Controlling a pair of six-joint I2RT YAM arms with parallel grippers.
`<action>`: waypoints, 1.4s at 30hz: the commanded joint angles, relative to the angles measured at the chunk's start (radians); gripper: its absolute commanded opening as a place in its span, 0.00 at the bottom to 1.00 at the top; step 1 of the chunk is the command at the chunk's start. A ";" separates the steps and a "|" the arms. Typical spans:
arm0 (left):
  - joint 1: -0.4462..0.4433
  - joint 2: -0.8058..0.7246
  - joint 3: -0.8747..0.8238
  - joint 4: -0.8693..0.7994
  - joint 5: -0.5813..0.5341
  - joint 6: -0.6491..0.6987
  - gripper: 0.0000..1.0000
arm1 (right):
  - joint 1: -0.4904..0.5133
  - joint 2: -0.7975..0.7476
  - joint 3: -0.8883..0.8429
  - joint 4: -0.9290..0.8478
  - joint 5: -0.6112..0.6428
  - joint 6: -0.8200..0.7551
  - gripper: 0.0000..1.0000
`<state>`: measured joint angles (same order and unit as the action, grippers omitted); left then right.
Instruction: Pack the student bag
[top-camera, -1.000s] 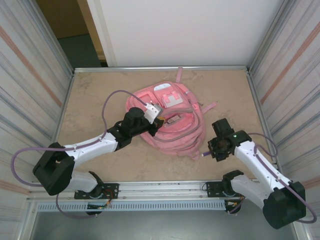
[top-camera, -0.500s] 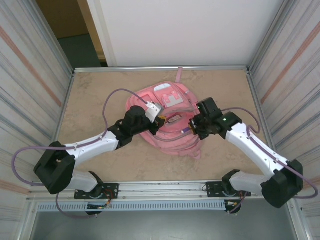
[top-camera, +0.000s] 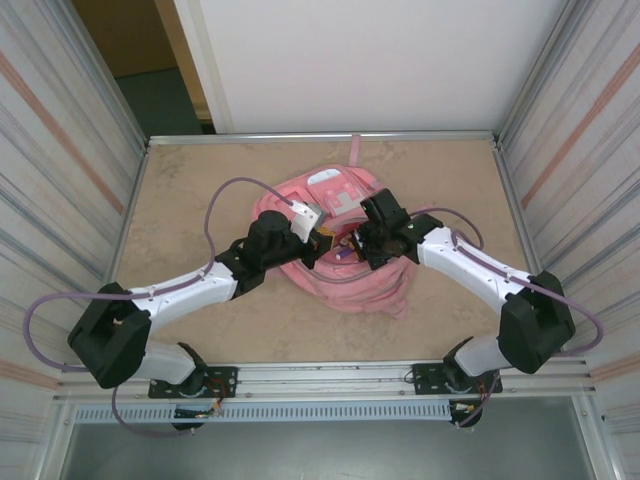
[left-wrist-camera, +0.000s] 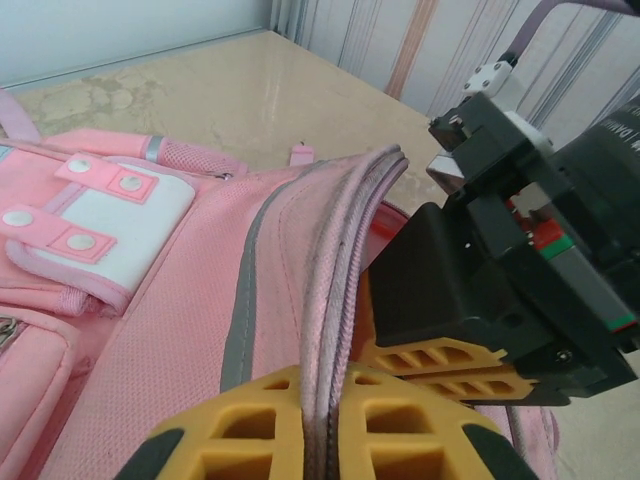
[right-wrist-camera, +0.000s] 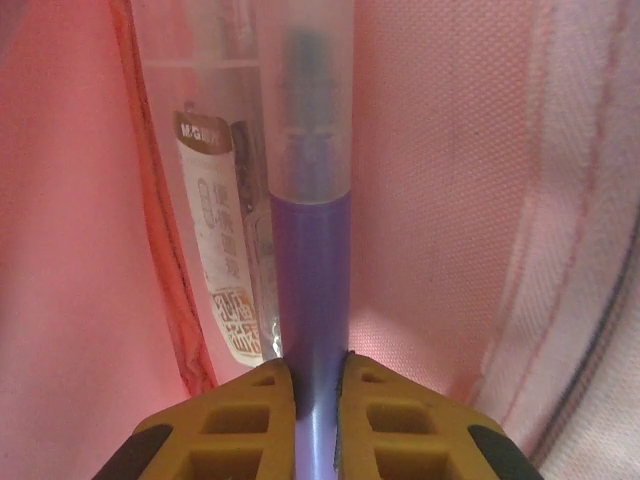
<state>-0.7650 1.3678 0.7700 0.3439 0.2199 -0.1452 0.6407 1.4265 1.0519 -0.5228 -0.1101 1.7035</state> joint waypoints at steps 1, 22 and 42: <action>0.002 -0.035 0.000 0.136 0.049 -0.024 0.03 | 0.011 0.018 -0.032 0.046 0.021 0.063 0.14; -0.018 -0.024 -0.024 0.125 0.043 0.033 0.04 | -0.011 0.206 0.031 0.262 0.007 -0.043 0.29; -0.031 0.041 -0.044 0.041 0.082 0.179 0.19 | -0.034 -0.329 -0.172 -0.050 0.272 -0.359 0.57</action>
<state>-0.7818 1.4006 0.7391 0.3649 0.2516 0.0086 0.6167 1.1702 0.8974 -0.4671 0.0555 1.4487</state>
